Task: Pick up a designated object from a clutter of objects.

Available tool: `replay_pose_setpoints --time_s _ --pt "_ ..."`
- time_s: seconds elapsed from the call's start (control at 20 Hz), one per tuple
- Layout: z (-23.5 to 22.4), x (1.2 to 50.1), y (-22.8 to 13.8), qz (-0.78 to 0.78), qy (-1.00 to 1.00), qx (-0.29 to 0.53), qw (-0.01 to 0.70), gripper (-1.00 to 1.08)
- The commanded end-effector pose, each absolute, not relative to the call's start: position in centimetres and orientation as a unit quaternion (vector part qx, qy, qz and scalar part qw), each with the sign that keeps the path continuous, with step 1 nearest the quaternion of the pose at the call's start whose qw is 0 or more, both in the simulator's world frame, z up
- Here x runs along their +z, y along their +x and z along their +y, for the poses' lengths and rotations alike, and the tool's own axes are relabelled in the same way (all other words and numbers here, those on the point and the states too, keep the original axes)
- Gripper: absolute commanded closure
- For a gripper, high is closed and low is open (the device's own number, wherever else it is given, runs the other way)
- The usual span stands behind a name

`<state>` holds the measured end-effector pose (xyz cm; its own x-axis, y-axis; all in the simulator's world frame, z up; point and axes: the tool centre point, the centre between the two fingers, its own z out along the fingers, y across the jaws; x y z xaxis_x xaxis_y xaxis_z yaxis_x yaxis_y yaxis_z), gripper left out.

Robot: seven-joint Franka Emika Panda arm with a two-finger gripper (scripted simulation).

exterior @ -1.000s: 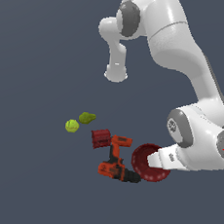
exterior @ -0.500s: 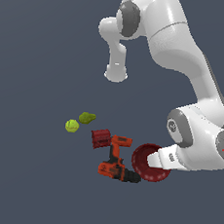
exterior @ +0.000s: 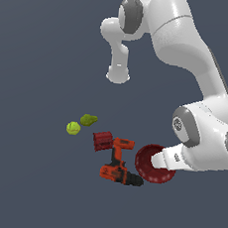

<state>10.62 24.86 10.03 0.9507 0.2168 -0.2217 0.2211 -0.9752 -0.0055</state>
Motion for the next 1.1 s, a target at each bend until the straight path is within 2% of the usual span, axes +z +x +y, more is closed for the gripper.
replay_pose_setpoints --time_s 0.0,1.05 --pt "24.9 11.6 10.6 0.111 0.988 -0.109 0.009 1.08" --pt "25.4 32.6 8.1 0.112 0.988 -0.109 0.009 1.08"
